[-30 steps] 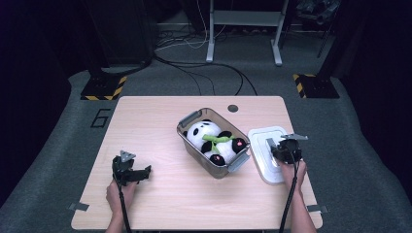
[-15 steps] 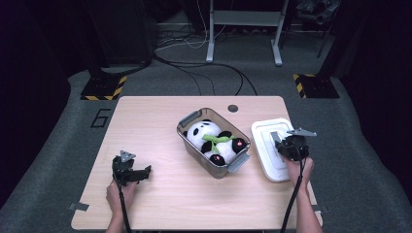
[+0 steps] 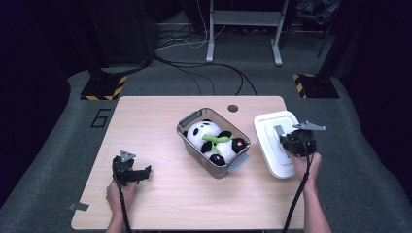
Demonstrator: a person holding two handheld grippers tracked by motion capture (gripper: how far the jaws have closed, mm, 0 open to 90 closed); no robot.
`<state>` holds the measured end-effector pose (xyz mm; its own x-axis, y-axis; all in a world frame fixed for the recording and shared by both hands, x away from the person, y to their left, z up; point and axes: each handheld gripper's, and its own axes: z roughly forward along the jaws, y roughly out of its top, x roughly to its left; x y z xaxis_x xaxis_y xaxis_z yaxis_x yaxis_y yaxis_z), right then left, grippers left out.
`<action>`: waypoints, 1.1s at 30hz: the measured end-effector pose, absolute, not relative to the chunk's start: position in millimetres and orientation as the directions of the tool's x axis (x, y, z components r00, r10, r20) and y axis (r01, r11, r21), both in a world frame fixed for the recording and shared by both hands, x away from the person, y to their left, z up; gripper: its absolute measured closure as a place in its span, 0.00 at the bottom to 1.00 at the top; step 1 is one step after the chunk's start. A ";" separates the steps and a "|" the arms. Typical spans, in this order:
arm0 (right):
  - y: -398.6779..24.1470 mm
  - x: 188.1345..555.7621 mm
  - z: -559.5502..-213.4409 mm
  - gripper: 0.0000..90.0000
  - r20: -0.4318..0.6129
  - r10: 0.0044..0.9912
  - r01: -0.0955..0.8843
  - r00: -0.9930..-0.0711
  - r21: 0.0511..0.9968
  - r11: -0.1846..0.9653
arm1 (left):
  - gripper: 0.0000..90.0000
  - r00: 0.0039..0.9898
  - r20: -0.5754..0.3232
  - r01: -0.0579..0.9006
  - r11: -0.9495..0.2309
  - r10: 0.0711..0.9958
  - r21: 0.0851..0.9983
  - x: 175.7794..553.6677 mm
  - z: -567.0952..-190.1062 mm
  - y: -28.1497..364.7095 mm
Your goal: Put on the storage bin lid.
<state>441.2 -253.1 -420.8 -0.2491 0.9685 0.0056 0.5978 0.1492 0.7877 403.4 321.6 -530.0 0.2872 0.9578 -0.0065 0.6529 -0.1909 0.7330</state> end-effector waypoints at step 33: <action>-174.2 455.5 -342.8 0.74 0.023 0.860 0.510 -0.510 0.813 0.280 | 0.08 0.287 -0.007 0.653 -0.191 0.958 0.733 403.6 -529.9 321.7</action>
<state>455.5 -174.2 -342.8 -0.5101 0.8598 0.0234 0.5099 0.2804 0.8133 403.6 321.7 -529.9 0.2874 0.9578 -0.0067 0.6531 -0.1909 0.7328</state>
